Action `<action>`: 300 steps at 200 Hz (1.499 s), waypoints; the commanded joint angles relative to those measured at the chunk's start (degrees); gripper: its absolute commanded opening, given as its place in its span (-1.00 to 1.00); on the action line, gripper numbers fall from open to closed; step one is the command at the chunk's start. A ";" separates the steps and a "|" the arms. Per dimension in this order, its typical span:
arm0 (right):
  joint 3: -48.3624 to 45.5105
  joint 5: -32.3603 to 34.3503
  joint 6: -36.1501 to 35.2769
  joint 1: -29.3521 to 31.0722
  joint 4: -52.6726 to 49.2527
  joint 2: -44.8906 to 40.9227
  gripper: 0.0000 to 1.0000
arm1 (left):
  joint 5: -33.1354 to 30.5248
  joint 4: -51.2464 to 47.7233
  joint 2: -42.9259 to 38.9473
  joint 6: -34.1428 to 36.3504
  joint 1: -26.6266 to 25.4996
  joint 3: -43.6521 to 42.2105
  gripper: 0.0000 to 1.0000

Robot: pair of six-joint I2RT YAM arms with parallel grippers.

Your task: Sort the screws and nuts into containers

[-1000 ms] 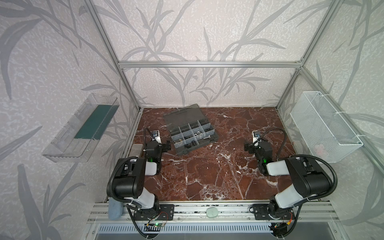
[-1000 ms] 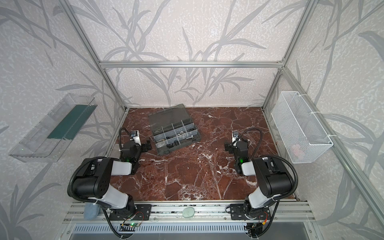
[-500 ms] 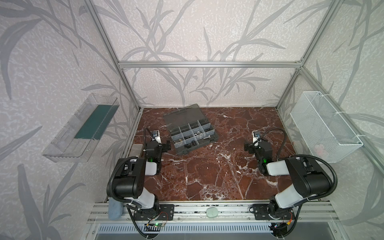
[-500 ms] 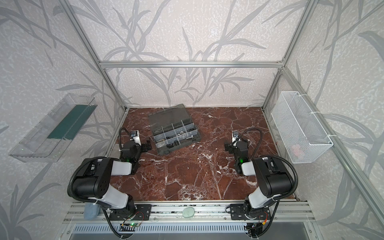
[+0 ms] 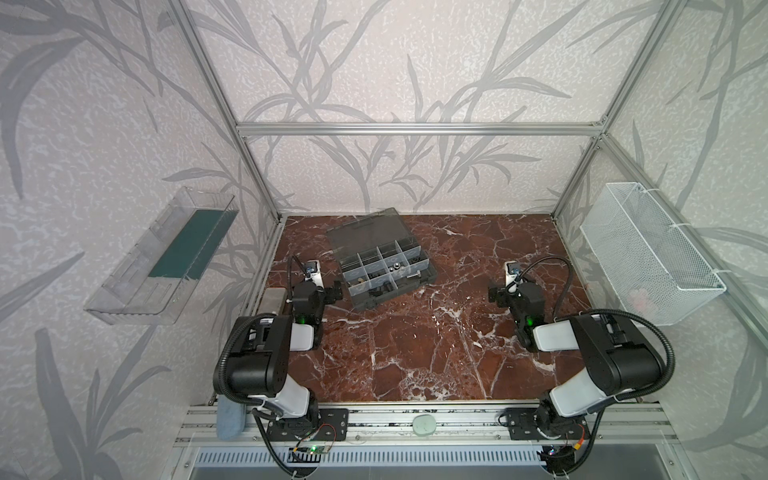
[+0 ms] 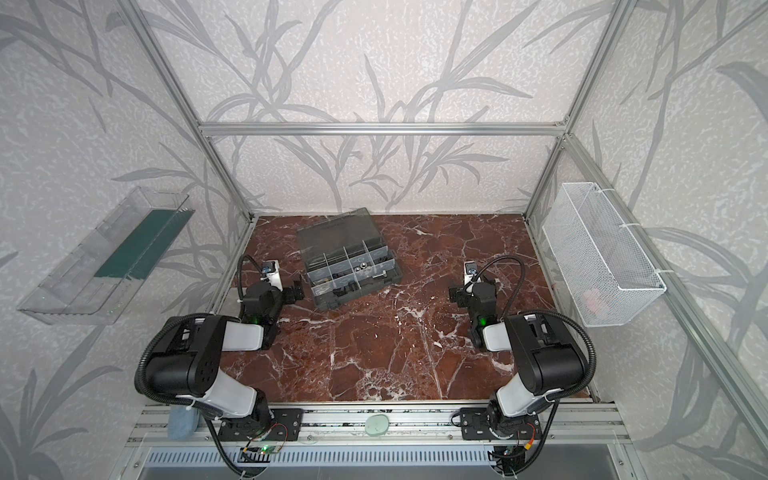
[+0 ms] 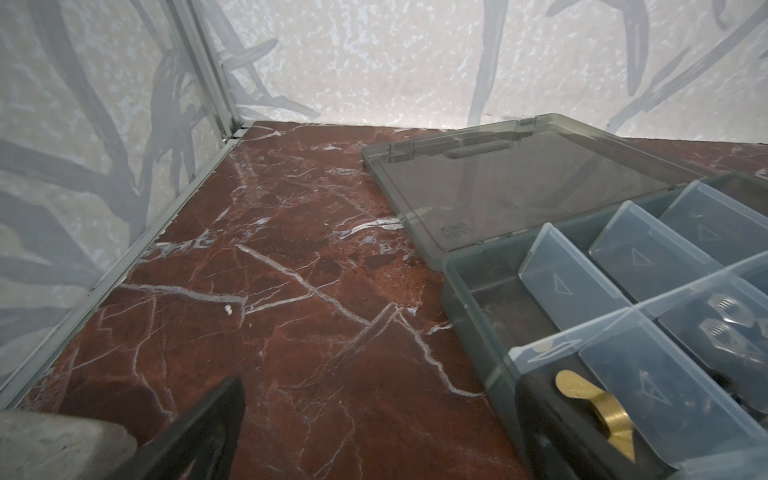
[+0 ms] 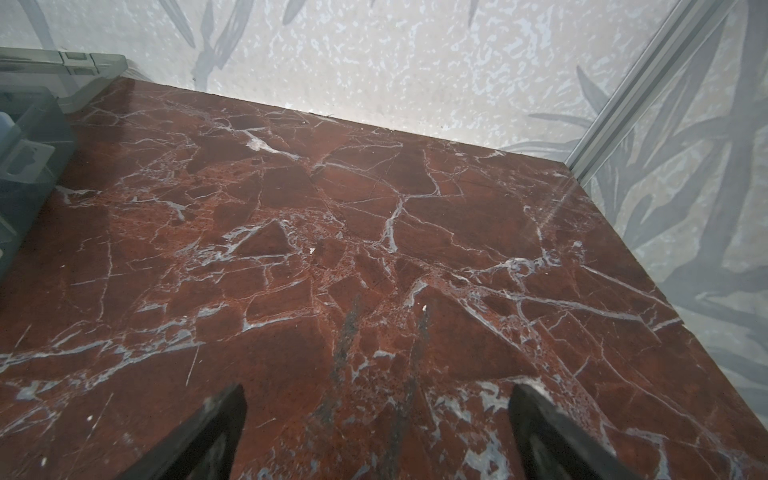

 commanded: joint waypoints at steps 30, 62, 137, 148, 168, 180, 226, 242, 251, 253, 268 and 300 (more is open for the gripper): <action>0.13 0.64 0.29 -0.12 2.14 0.31 0.98 | 0.32 0.22 0.11 0.46 0.32 0.67 0.98; 0.11 0.63 0.26 -0.12 2.14 0.25 0.98 | 2.91 1.98 0.10 1.54 0.37 -0.25 0.99; 0.13 0.61 0.29 -0.10 2.14 0.28 0.98 | -2.82 -0.49 0.24 -0.39 0.31 1.15 0.99; 0.27 0.49 0.25 -0.12 1.89 0.31 0.98 | -2.83 -0.51 0.22 -0.39 0.30 1.12 0.98; 0.25 0.46 0.29 -0.11 1.87 0.26 0.98 | -2.81 -0.56 0.23 -0.39 0.36 1.11 0.99; 0.33 0.47 0.27 -0.12 1.80 0.26 0.98 | -2.81 -0.52 0.19 -0.39 0.37 1.16 0.99; 0.39 0.37 0.29 -0.12 1.60 0.24 0.98 | -2.81 -0.57 0.23 -0.39 0.32 1.14 0.98; 0.40 0.37 0.38 -0.07 1.52 0.24 0.98 | -2.81 -0.49 0.24 -0.39 0.36 1.13 0.99; 0.39 0.40 0.33 -0.12 1.52 0.22 0.98 | -2.81 -0.54 0.24 -0.39 0.36 1.13 0.99; 0.38 0.38 0.37 -0.12 1.52 0.23 0.98 | -2.85 -0.50 0.24 -0.39 0.35 1.11 0.98; 0.38 0.38 0.38 -0.12 1.52 0.22 0.98 | -2.80 -0.50 0.23 -0.39 0.33 1.12 0.99; 0.40 0.37 0.37 -0.09 1.52 0.18 0.99 | -2.81 -0.51 0.27 -0.39 0.37 1.14 0.98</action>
